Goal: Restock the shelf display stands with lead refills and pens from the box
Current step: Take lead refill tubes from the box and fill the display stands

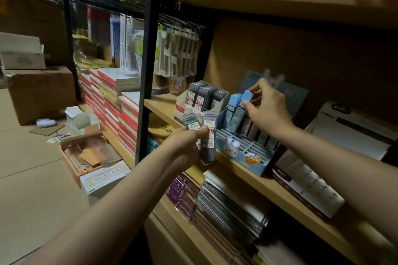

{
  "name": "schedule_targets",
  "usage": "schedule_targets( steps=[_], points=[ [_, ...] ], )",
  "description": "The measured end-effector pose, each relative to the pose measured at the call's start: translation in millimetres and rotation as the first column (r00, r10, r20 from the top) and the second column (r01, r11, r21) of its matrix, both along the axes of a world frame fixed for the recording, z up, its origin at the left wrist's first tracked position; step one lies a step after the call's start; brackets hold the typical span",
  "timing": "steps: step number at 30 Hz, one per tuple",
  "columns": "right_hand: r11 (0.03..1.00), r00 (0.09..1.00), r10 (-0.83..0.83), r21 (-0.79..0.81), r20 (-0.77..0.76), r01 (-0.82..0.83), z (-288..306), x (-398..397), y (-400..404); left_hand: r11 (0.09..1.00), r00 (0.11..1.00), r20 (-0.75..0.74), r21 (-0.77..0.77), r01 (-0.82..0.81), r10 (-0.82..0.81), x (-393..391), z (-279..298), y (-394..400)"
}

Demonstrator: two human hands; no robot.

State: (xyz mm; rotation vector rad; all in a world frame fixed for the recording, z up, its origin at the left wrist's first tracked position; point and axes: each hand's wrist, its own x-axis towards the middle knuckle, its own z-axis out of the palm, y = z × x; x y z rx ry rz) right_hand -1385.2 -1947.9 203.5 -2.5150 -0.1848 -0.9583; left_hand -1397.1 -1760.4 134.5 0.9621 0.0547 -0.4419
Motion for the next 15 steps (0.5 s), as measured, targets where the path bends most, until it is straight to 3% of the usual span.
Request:
schedule_targets(
  steps=[15],
  points=[
    [0.998, 0.999, -0.039, -0.043, -0.038, 0.038, -14.2, 18.8, 22.3, 1.0, 1.0, 0.004, 0.018, -0.008, 0.008, -7.4, -1.4, 1.1]
  ],
)
